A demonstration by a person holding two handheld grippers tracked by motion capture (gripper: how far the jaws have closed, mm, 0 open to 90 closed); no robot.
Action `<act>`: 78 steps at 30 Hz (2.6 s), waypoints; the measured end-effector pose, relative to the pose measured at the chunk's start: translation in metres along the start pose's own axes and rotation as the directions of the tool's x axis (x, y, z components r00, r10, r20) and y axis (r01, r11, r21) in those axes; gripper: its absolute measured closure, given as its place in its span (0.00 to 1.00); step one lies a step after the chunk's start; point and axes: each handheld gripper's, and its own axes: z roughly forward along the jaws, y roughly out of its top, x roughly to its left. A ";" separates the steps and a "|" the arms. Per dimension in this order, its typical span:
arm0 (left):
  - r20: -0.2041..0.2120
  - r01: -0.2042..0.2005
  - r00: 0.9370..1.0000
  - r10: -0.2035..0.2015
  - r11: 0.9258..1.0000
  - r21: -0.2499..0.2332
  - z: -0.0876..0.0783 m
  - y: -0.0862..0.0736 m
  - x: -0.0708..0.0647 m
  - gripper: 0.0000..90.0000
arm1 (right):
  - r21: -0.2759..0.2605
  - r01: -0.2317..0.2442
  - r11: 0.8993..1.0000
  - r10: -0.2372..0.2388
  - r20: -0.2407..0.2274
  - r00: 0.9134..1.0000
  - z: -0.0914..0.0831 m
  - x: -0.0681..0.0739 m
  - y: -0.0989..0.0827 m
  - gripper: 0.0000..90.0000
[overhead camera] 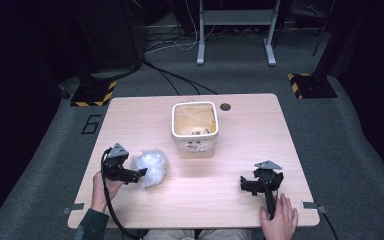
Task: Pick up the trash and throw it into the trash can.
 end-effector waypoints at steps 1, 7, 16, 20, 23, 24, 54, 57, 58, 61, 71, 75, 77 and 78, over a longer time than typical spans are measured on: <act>0.008 0.007 1.000 -0.007 1.000 0.002 0.002 0.001 0.001 0.00 | 0.000 0.000 1.000 0.000 0.000 1.000 0.000 0.000 0.000 0.00; 0.036 0.016 0.999 -0.017 0.999 0.035 0.017 0.004 0.001 0.00 | 0.000 0.000 1.000 0.000 0.000 1.000 0.000 0.000 0.000 0.00; 0.062 0.004 0.998 -0.010 0.995 0.104 0.040 0.003 -0.003 0.01 | 0.000 0.000 1.000 0.000 0.000 1.000 0.000 0.000 0.000 0.00; 0.090 0.006 0.996 -0.016 0.994 0.111 0.048 0.000 -0.006 0.06 | 0.000 0.000 1.000 0.000 0.000 1.000 0.000 0.000 0.000 0.00; 0.114 0.017 0.993 -0.028 0.995 0.100 0.053 -0.002 -0.008 0.13 | 0.000 0.000 1.000 0.000 0.000 1.000 0.000 0.000 0.000 0.00; 0.117 0.014 0.993 -0.026 0.995 0.097 0.054 -0.002 -0.009 0.15 | 0.000 0.000 1.000 0.000 0.000 1.000 0.000 0.000 0.000 0.00; 0.087 -0.005 0.996 0.005 1.000 -0.001 0.032 0.006 -0.012 0.29 | 0.000 0.000 1.000 0.000 0.000 1.000 0.000 0.000 0.000 0.00; 0.080 -0.007 0.997 0.008 1.000 -0.008 0.028 0.008 -0.012 0.29 | 0.000 0.000 1.000 0.000 0.000 1.000 0.000 0.000 0.000 0.00; 0.082 -0.004 0.997 0.004 1.000 -0.010 0.028 0.008 -0.012 0.29 | 0.000 0.000 1.000 0.000 0.000 1.000 0.000 0.000 0.000 0.00; 0.078 -0.007 0.997 0.007 1.000 -0.009 0.026 0.009 -0.011 0.29 | 0.000 0.000 1.000 0.000 0.000 1.000 0.000 0.000 0.000 0.00; 0.070 -0.001 0.998 0.003 1.000 -0.028 0.019 0.014 -0.009 0.29 | 0.000 0.000 1.000 0.000 0.000 1.000 0.000 0.000 0.000 0.00; 0.068 0.001 0.998 0.001 0.999 -0.032 0.018 0.016 -0.009 0.29 | 0.000 0.000 1.000 0.000 0.000 1.000 0.000 0.000 0.000 0.00; 0.068 -0.003 0.998 0.005 0.999 -0.034 0.017 0.018 -0.009 0.29 | 0.000 0.000 1.000 0.000 0.000 1.000 0.000 0.000 0.000 0.00; 0.066 -0.004 0.998 0.007 0.999 -0.034 0.016 0.019 -0.009 0.29 | 0.000 0.000 1.000 0.000 0.000 1.000 0.000 0.000 0.000 0.00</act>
